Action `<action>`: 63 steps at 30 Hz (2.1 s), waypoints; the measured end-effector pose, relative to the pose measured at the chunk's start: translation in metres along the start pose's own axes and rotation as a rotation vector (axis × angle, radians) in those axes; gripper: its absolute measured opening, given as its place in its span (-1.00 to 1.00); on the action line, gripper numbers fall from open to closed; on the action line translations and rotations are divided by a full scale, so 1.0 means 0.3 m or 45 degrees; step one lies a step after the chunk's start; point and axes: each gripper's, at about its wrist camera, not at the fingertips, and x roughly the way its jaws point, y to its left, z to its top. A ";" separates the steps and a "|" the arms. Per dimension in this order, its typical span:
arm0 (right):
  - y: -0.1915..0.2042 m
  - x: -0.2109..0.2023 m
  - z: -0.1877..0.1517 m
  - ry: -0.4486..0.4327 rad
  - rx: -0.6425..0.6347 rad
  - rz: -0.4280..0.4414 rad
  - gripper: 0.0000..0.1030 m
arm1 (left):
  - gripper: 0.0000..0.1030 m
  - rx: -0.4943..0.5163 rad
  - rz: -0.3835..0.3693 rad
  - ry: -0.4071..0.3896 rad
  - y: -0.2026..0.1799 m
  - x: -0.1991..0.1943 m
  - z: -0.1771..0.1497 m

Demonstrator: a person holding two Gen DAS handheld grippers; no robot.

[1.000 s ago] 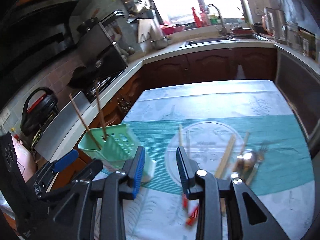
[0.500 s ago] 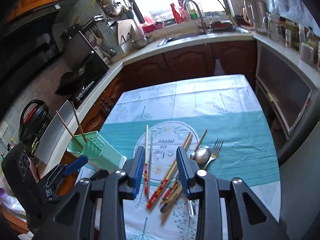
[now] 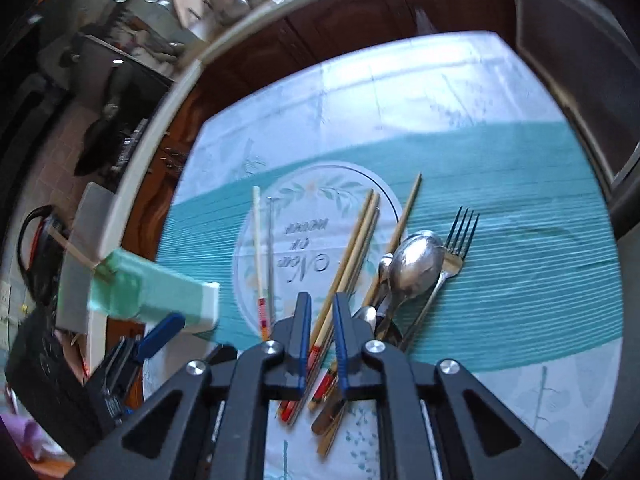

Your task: Organize utensils

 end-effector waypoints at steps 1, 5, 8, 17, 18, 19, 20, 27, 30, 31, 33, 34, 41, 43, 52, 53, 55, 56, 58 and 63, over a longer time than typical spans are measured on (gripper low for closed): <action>-0.005 0.022 0.011 0.019 0.015 -0.004 -0.88 | -0.06 -0.004 -0.002 0.006 0.006 0.010 -0.004; -0.015 0.105 0.055 0.090 0.051 -0.031 -0.89 | -0.06 -0.008 -0.003 0.012 0.035 0.035 -0.018; -0.005 0.156 0.071 0.139 0.062 -0.058 -0.89 | -0.06 -0.015 -0.015 0.016 0.049 0.047 -0.020; 0.002 0.230 0.074 0.206 0.073 -0.180 -0.88 | -0.06 -0.032 -0.057 0.024 0.079 0.059 -0.040; 0.004 0.230 0.073 0.200 0.073 -0.196 -0.88 | -0.06 -0.033 -0.060 0.026 0.083 0.062 -0.042; 0.007 0.234 0.073 0.202 0.070 -0.206 -0.88 | -0.06 -0.034 -0.062 0.026 0.083 0.062 -0.044; 0.006 0.235 0.075 0.208 0.071 -0.212 -0.88 | -0.06 -0.036 -0.064 0.026 0.088 0.063 -0.046; 0.082 0.239 0.089 0.177 0.007 -0.295 -0.87 | -0.06 -0.042 -0.077 0.006 0.111 0.046 -0.054; 0.091 0.246 0.088 0.192 0.015 -0.298 -0.87 | -0.06 -0.039 -0.088 0.000 0.119 0.036 -0.060; 0.089 0.250 0.087 0.197 0.017 -0.309 -0.87 | -0.06 -0.033 -0.090 -0.004 0.121 0.034 -0.062; 0.083 0.259 0.086 0.204 0.036 -0.319 -0.87 | -0.06 -0.032 -0.097 -0.008 0.124 0.029 -0.066; 0.081 0.262 0.085 0.206 0.046 -0.318 -0.87 | -0.06 -0.034 -0.099 -0.009 0.123 0.028 -0.068; 0.068 0.256 0.080 0.198 0.085 -0.332 -0.94 | -0.06 -0.039 -0.121 -0.006 0.143 0.016 -0.083; 0.068 0.255 0.080 0.196 0.081 -0.348 -0.94 | -0.06 -0.041 -0.129 -0.006 0.147 0.010 -0.089; 0.103 0.281 0.087 0.202 0.054 -0.403 -0.95 | -0.06 -0.025 -0.139 -0.001 0.157 0.004 -0.093; 0.098 0.283 0.086 0.208 0.059 -0.412 -0.94 | -0.06 -0.024 -0.139 -0.001 0.157 0.004 -0.091; 0.086 0.289 0.083 0.221 0.082 -0.402 -0.92 | -0.06 -0.024 -0.140 0.002 0.156 0.007 -0.087; 0.079 0.289 0.084 0.229 0.096 -0.399 -0.91 | -0.06 -0.025 -0.140 0.005 0.155 0.008 -0.083; 0.076 0.292 0.087 0.237 0.112 -0.400 -0.91 | -0.06 -0.025 -0.132 0.014 0.152 0.017 -0.074; 0.127 0.321 0.106 0.232 0.040 -0.498 -0.88 | -0.05 -0.030 -0.085 0.041 0.128 0.031 -0.037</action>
